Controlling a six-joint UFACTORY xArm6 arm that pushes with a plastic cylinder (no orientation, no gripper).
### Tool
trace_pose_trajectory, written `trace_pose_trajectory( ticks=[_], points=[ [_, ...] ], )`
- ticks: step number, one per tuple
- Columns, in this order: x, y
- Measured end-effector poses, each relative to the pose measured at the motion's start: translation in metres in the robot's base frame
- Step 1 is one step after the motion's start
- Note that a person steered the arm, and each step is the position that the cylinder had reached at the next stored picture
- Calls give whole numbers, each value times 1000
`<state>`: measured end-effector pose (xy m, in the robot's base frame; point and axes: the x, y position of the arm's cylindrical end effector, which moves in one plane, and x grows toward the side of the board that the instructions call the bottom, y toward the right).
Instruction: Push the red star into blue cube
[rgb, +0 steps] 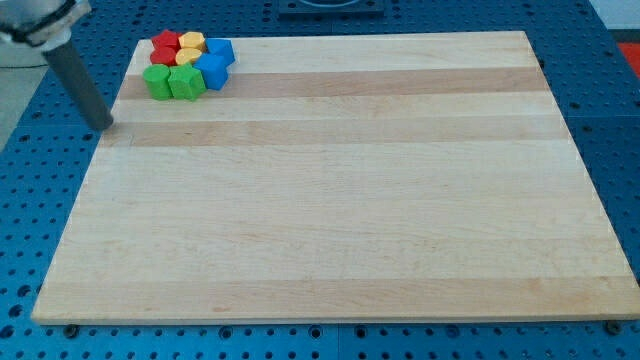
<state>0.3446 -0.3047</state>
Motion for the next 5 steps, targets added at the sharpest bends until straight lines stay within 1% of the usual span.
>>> trace_pose_trajectory(
  ticks=[2, 3, 4, 5],
  points=[
    [-110, 5],
    [-150, 5],
    [-153, 17],
    [-151, 45]
  ],
)
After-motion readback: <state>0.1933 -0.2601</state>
